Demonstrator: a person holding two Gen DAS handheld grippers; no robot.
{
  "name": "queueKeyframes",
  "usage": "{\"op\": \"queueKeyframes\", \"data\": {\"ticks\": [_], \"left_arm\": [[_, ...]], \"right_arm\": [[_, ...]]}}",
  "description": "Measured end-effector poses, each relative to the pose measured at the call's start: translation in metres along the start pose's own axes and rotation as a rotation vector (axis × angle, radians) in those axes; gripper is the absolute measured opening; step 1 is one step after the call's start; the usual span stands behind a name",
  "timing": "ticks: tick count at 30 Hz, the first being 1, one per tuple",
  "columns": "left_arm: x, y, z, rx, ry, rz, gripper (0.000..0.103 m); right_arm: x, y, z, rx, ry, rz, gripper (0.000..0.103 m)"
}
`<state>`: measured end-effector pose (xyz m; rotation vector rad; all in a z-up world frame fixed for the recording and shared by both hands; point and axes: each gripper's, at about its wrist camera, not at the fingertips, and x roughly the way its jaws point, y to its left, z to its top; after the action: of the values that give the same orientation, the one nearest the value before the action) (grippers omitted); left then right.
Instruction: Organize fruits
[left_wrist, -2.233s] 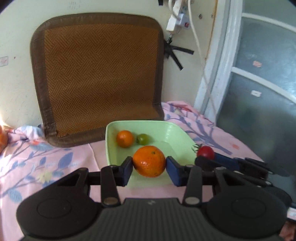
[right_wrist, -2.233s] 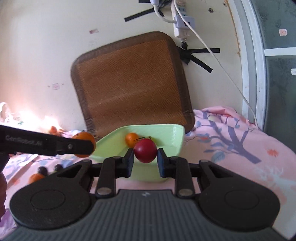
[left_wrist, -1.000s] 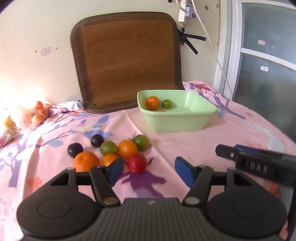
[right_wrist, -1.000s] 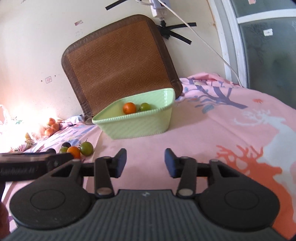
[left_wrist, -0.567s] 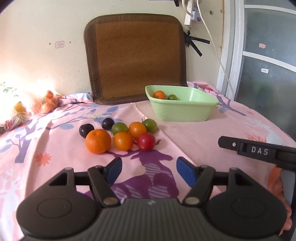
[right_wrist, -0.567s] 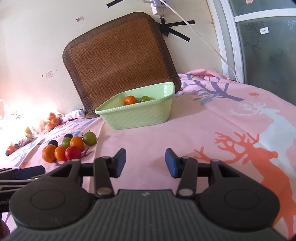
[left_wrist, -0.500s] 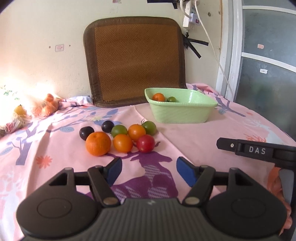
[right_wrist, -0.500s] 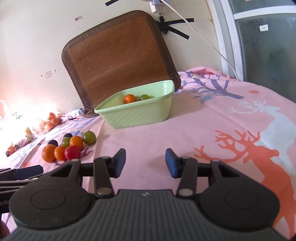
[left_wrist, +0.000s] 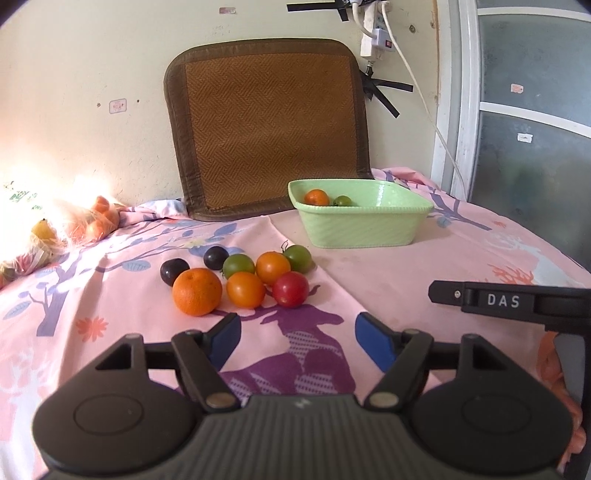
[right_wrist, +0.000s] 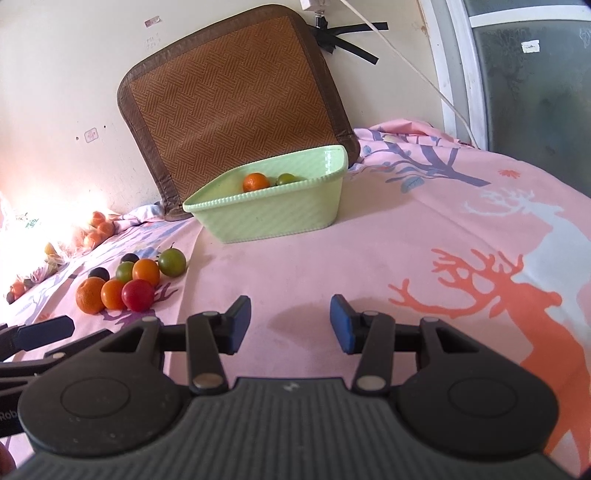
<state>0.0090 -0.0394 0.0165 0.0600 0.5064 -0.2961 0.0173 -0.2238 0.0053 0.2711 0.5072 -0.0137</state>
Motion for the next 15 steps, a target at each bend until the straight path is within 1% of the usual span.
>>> {"op": "queueKeyframes", "data": {"ticks": [4,8,13,15], "left_arm": [[0.002,-0.001,0.0,0.004,0.013,0.002,0.072],[0.007,0.0,0.0,0.002,0.039,0.014,0.072],[0.019,0.001,0.001,-0.002,0.12,0.025,0.074],[0.023,0.0,0.001,0.007,0.139,0.032,0.074]], "right_arm": [[-0.001,-0.003,0.0,0.016,-0.005,0.007,0.052],[0.0,-0.001,0.001,0.006,0.001,0.01,0.054],[-0.001,-0.001,0.001,0.003,0.0,0.024,0.055],[-0.001,-0.002,0.001,0.007,-0.002,0.029,0.055]]}}
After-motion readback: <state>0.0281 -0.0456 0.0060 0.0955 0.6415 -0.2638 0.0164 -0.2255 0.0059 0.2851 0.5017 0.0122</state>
